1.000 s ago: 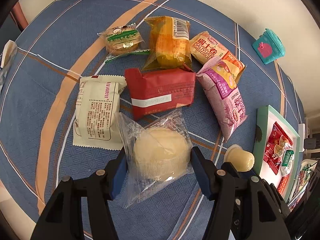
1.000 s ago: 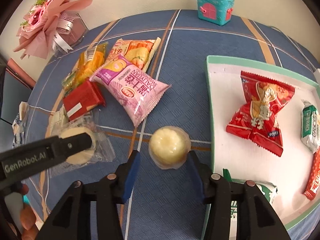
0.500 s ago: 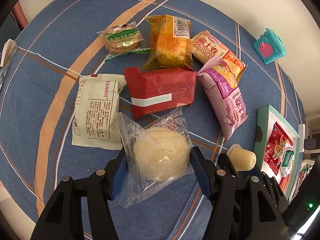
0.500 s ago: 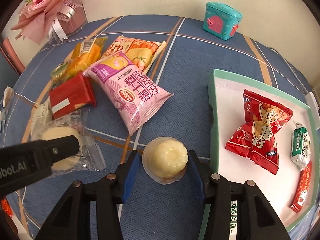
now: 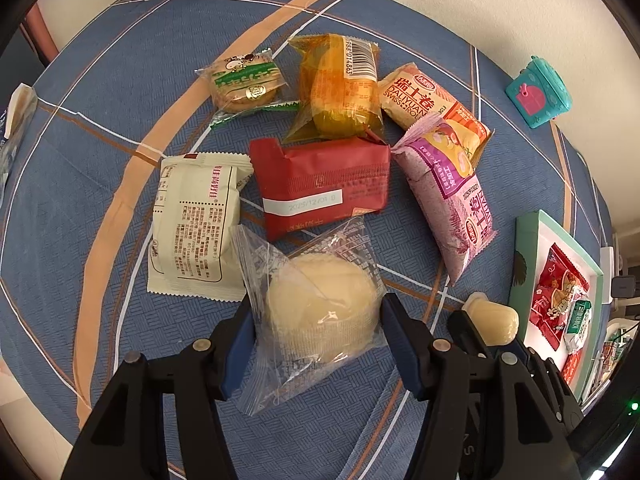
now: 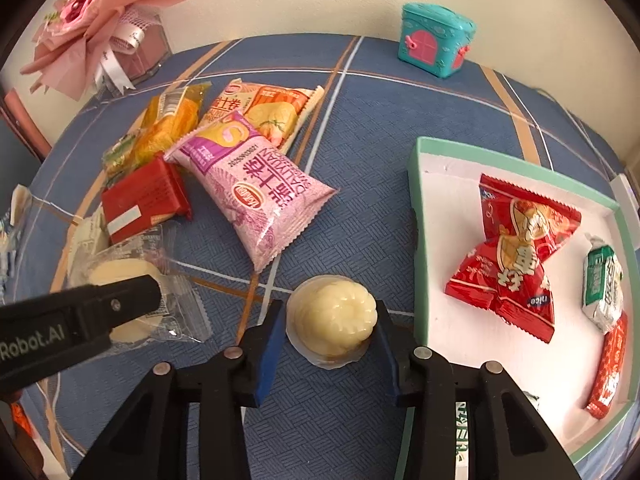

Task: Organize snacks
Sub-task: 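Lift both snacks and carry them over the white tray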

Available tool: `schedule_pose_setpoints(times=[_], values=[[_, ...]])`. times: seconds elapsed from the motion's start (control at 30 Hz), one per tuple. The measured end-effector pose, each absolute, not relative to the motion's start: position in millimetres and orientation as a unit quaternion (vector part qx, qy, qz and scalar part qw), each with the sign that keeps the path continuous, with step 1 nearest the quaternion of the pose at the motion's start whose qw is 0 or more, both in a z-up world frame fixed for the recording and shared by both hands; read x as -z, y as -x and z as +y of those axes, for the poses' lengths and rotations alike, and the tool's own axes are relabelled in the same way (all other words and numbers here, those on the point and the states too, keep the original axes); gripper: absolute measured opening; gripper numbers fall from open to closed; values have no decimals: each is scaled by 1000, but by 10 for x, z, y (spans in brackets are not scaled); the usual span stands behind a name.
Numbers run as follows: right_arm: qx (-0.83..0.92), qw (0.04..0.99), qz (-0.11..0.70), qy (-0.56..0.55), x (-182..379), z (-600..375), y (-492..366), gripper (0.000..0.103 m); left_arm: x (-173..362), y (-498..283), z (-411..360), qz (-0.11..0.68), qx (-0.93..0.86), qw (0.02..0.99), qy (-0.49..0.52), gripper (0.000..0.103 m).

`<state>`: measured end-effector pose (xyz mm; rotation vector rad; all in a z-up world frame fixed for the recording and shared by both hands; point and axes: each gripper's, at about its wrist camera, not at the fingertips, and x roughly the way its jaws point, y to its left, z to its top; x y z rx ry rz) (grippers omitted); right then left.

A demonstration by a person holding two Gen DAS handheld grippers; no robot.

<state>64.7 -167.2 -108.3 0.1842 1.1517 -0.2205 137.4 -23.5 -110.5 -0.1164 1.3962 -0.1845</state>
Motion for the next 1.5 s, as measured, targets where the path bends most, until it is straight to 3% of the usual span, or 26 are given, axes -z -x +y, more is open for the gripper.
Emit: schedule_pose_setpoints(times=[0.8,1.5], values=[[91,867,474,-122,318,-1738,-456,44,271,-1185,-115,550,93,827,72,59],[251,818,455,-246,240,-3285,251,45,19,-655,-1410,514,211,832,-16,59]])
